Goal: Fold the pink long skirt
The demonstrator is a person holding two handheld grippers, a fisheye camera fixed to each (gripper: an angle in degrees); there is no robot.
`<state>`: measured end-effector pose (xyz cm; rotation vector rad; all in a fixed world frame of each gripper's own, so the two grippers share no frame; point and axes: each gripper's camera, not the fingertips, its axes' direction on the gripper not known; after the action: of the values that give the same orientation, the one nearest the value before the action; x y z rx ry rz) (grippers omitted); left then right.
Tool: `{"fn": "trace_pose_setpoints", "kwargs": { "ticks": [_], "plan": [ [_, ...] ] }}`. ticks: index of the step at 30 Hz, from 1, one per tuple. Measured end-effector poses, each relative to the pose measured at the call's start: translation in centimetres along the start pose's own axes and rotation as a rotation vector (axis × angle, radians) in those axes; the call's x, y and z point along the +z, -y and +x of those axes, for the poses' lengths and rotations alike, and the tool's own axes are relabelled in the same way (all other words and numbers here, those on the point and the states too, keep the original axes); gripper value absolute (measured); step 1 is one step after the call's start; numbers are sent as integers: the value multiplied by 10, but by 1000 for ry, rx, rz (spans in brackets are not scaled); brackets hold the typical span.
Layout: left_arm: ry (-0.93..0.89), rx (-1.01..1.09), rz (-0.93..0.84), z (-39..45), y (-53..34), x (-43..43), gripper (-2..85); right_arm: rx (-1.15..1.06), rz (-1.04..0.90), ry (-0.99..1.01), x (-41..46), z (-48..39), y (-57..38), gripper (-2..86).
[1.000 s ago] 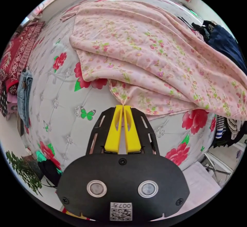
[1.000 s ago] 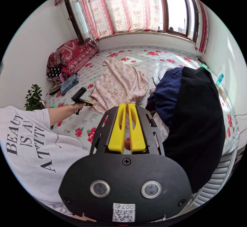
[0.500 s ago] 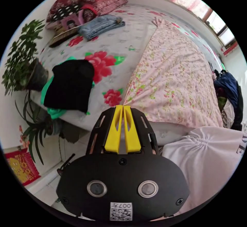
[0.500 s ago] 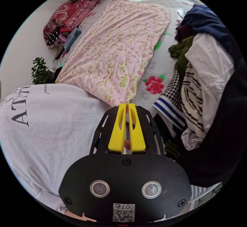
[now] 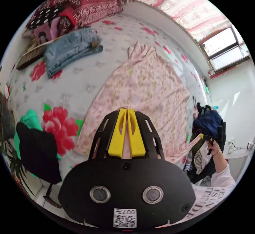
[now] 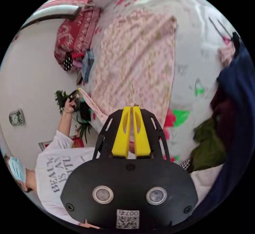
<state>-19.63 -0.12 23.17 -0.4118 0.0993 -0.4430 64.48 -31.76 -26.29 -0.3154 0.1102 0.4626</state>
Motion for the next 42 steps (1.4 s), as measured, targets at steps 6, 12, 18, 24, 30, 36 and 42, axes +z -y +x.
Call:
{"fn": "trace_pose_setpoints", "kwargs": {
  "ticks": [6, 12, 18, 24, 30, 36, 42],
  "plan": [
    [-237, 120, 697, 107, 103, -297, -10, -508, 913, -51, -333, -242, 19, -3],
    [-213, 268, 987, 137, -3, -440, -10, -779, 1150, -134, -416, -339, -117, -3],
    [-230, 272, 974, 113, -98, -466, -10, -867, 1080, -52, -419, -324, -211, -3],
    [-136, 338, 905, 99, -196, -460, -10, -850, 871, -131, -380, -292, -280, -3],
    [-108, 320, 643, 41, -279, -380, -10, -775, 612, -184, -279, -210, -347, -3],
    [-48, 214, 383, -12, -360, -262, -10, -508, 424, -226, -156, -106, -392, -2],
    [59, 69, 54, -46, -416, -145, -10, -259, 244, -233, -62, -27, -404, -2]
  ]
}}
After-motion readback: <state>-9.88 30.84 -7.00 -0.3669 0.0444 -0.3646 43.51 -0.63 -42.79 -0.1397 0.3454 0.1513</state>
